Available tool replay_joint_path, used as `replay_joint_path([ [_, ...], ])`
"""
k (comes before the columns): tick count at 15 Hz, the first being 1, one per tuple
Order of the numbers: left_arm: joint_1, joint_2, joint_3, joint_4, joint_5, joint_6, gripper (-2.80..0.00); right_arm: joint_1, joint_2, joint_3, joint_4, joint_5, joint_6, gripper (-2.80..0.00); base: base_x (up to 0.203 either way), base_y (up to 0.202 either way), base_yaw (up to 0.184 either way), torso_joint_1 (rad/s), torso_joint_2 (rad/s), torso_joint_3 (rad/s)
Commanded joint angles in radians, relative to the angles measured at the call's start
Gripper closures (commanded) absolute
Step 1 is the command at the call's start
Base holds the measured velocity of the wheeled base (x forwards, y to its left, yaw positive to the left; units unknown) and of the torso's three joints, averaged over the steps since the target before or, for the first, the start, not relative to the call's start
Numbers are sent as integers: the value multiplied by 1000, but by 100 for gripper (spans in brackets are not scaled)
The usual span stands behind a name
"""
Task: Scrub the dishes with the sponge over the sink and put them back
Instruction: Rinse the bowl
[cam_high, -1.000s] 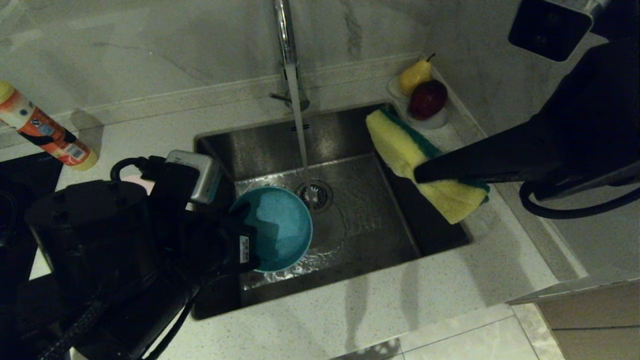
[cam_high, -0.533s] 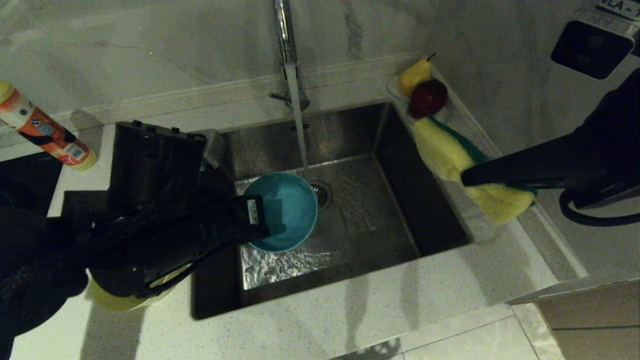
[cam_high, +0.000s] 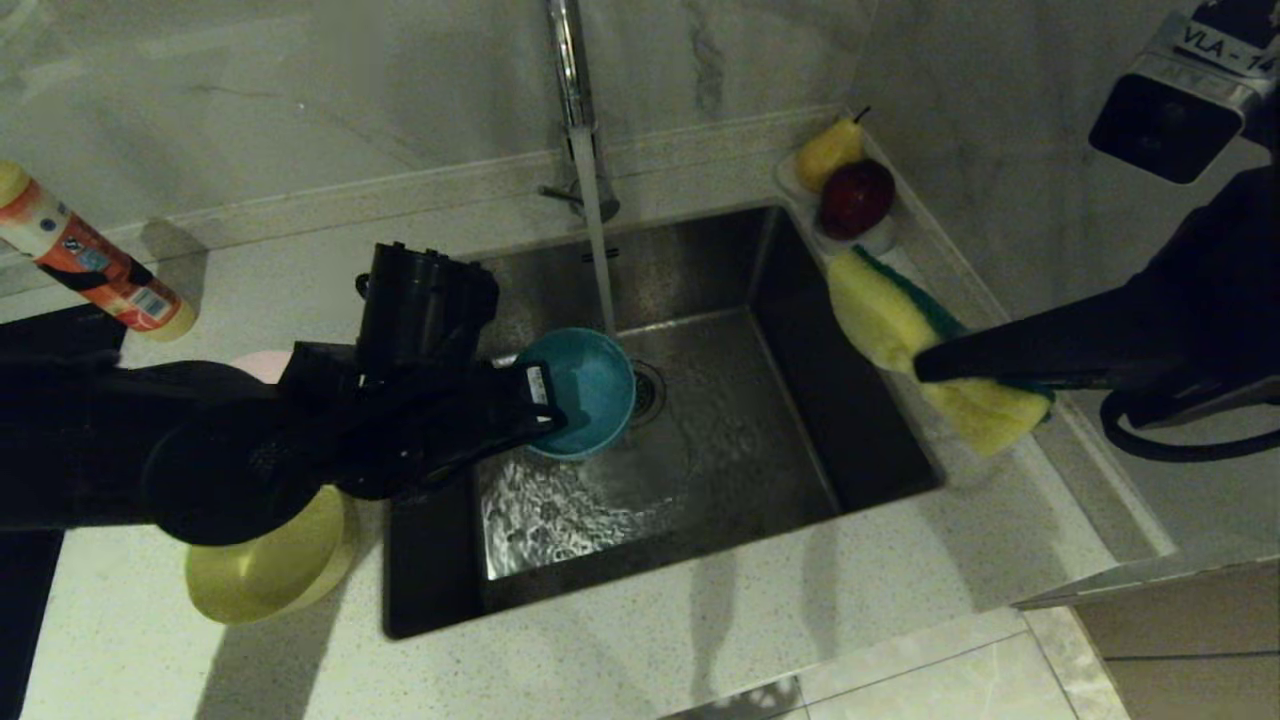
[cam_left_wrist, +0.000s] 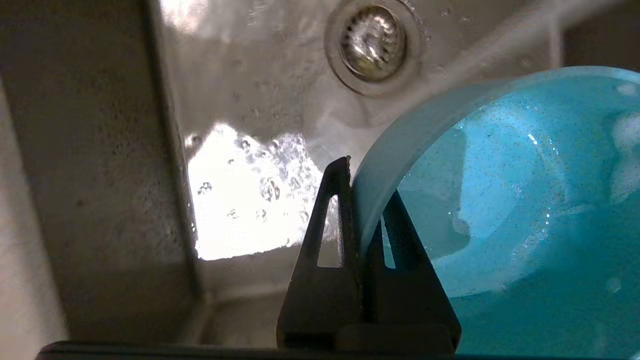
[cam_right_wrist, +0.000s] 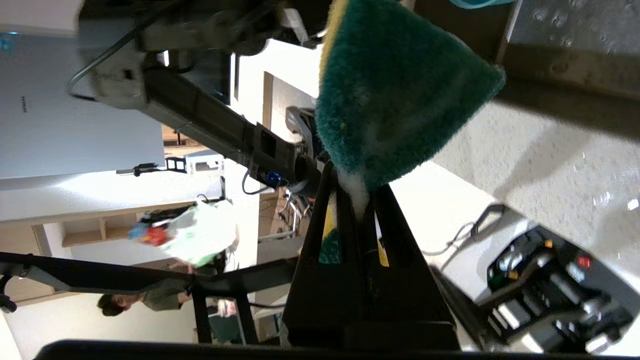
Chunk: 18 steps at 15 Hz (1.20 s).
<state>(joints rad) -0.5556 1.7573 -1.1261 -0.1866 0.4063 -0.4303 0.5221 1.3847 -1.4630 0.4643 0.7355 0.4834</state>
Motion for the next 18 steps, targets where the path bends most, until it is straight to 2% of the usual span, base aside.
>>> replay_joint_path([
  [1, 16, 59, -44, -4, 3, -31, 0, -2, 2, 15, -1, 4, 3, 0, 0, 0, 0, 0, 0, 0],
  [14, 31, 222, -241, -4, 5, -117, 0, -27, 1, 32, -7, 18, 1, 0, 0, 0, 0, 0, 0, 0],
  [18, 45, 229, -252, 1, 9, -128, 0, -28, 4, 31, -7, 21, 1, 0, 0, 0, 0, 0, 0, 0],
])
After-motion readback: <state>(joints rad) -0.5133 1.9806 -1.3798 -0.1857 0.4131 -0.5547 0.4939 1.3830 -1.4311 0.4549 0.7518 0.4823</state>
